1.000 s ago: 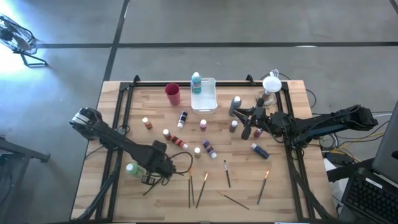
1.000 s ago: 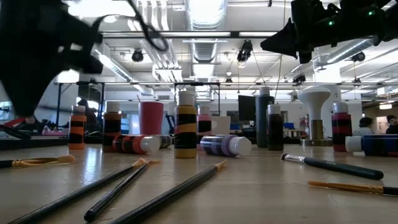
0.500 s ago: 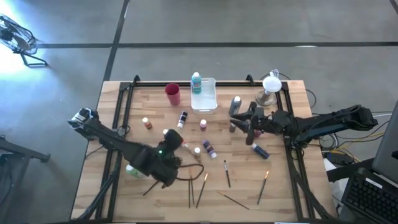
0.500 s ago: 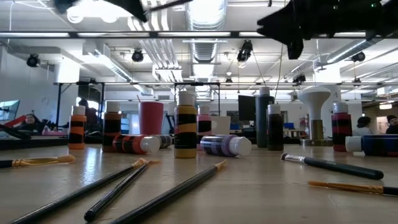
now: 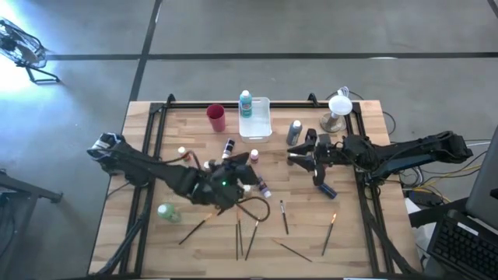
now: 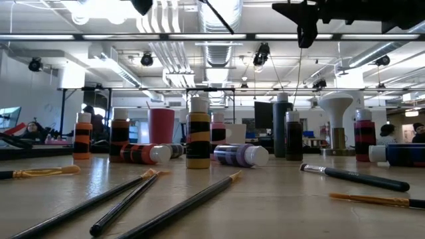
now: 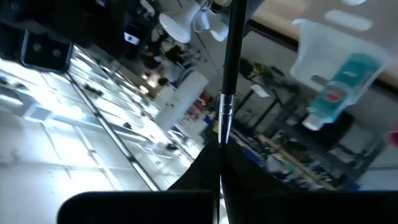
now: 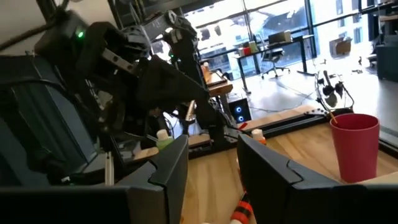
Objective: Pick & Place Paint Supplies
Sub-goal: Put the silver paint brush into the pink cup
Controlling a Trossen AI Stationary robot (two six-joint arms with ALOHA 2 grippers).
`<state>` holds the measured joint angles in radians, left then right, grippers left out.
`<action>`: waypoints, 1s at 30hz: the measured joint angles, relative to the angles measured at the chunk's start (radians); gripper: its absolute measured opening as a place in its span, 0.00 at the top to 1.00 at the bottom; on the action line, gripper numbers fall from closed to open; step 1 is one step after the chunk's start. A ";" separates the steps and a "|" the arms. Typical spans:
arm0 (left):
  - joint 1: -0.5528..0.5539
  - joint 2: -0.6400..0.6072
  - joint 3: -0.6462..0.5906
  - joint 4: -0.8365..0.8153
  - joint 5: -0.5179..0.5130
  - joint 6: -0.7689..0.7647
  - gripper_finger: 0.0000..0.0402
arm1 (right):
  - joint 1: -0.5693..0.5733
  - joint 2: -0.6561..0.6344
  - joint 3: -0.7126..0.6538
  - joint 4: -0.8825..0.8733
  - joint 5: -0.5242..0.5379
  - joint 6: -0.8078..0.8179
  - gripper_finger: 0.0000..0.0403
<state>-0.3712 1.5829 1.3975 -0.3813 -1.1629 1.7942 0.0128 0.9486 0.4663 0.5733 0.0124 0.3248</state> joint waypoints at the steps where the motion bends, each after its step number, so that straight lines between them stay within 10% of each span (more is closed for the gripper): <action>1: 0.011 0.000 -0.003 0.046 0.020 0.061 1.00 | -0.001 0.003 0.002 0.000 -0.013 0.000 0.67; 15: 0.095 0.000 -0.012 0.434 0.474 0.543 1.00 | 0.000 0.123 0.082 0.000 -0.131 0.016 0.69; 30: 0.096 0.000 -0.012 0.433 0.480 0.568 1.00 | 0.000 0.298 0.264 -0.046 -0.283 0.018 0.59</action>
<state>-0.2754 1.5826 1.3853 0.0517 -0.6825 2.3623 0.0132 1.2464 0.7305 0.5274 -0.2710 0.3428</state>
